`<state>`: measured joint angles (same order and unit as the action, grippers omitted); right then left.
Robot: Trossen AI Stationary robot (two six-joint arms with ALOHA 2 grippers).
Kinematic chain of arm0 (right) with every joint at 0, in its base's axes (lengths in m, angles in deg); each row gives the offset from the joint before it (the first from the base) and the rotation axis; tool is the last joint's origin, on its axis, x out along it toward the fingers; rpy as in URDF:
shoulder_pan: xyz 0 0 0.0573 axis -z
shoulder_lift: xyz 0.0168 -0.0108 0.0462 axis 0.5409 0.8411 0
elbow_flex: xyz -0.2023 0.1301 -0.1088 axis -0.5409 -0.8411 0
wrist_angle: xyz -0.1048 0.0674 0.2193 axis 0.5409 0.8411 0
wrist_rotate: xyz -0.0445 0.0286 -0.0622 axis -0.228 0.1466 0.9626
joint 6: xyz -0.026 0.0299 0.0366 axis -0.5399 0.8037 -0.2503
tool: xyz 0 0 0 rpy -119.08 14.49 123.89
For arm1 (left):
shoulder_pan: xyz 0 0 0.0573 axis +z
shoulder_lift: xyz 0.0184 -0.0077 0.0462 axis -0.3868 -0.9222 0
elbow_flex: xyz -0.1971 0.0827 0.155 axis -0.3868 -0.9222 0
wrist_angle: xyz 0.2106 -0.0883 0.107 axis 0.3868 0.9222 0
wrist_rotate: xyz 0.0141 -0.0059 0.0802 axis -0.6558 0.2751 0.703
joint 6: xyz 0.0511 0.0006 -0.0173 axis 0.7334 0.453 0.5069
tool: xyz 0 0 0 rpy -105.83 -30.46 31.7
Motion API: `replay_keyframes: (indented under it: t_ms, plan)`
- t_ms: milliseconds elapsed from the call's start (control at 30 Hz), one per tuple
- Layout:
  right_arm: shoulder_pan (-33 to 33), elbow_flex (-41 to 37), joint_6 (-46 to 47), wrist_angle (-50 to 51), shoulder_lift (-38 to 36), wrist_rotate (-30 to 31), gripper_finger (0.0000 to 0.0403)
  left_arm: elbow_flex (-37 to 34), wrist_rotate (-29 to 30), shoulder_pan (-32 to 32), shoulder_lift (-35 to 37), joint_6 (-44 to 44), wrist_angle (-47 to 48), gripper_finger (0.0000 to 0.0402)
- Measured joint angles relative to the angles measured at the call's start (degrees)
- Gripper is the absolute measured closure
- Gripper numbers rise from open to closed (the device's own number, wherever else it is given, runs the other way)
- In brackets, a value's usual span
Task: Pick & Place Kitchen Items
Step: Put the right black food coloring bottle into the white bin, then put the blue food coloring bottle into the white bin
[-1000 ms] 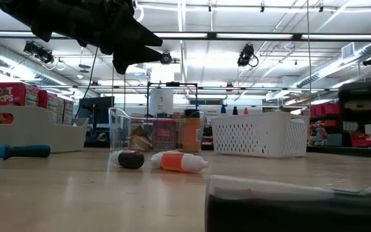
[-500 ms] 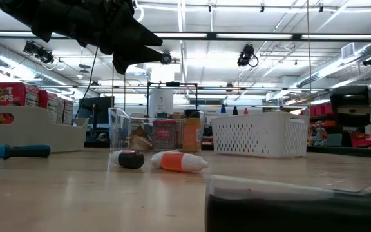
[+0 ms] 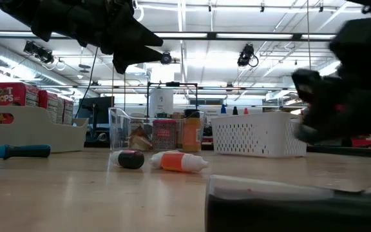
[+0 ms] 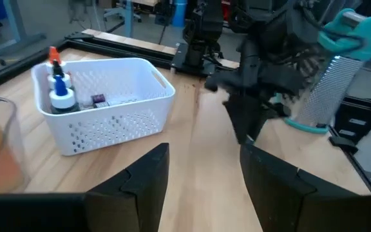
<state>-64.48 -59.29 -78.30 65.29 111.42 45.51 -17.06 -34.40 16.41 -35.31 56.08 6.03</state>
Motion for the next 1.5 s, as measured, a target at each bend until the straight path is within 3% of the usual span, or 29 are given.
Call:
replay_keyframes:
  t_ms: [133,200,400,633,767,1000,1367,1500]
  plan:
    - [4.92,0.00,-2.84,-7.84,-0.05,18.10,0.0310,0.00,5.53,0.00,0.00,0.28,-0.01,0.0200]
    - [7.93,0.00,-5.61,-12.40,-0.07,22.49,0.0314,0.00,8.80,0.02,0.00,-0.41,0.01,0.0200]
    - [16.08,0.09,-9.29,-23.55,-1.34,23.17,0.0319,0.00,9.98,0.02,0.00,-3.06,0.01,0.0200]
    - [23.18,0.09,-7.88,-20.51,-5.52,29.00,0.0318,0.00,9.96,0.02,0.00,-2.23,0.03,0.0200]
    - [26.47,0.11,-1.36,-13.41,-7.30,25.75,0.0318,0.00,9.96,0.01,0.00,-2.30,0.03,0.0200]
    - [31.80,0.11,6.23,-1.25,-7.37,10.56,0.0303,0.00,9.96,0.02,0.00,-2.34,0.03,0.0200]
    - [32.08,0.13,6.25,-4.86,-7.37,16.99,0.0216,0.00,9.96,0.02,0.00,-2.34,0.03,0.0200]
    - [31.67,0.13,6.14,-11.37,-7.37,17.30,0.0199,0.00,9.96,0.02,0.00,-2.34,0.03,0.0200]
